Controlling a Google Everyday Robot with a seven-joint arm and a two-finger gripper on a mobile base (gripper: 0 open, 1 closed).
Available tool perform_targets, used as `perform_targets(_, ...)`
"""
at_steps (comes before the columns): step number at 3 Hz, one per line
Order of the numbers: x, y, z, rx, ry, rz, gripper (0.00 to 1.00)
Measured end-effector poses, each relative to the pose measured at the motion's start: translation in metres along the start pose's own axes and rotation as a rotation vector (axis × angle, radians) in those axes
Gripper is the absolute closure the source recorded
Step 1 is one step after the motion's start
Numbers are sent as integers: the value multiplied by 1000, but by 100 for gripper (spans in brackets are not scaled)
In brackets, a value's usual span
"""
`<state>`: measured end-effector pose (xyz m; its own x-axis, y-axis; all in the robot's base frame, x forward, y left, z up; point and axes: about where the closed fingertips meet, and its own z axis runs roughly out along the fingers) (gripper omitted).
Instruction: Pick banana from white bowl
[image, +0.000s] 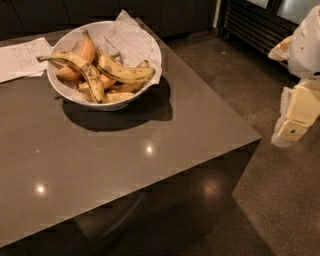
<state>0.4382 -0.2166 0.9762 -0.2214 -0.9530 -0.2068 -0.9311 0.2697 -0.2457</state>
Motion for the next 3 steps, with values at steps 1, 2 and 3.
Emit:
perform_targets(1,0,0,0,0,0,0,0)
perform_targets(2,-11,-4,-4,-8,-7,3,0)
perform_targets(3,-34,-23,1,-66,-23,62,0)
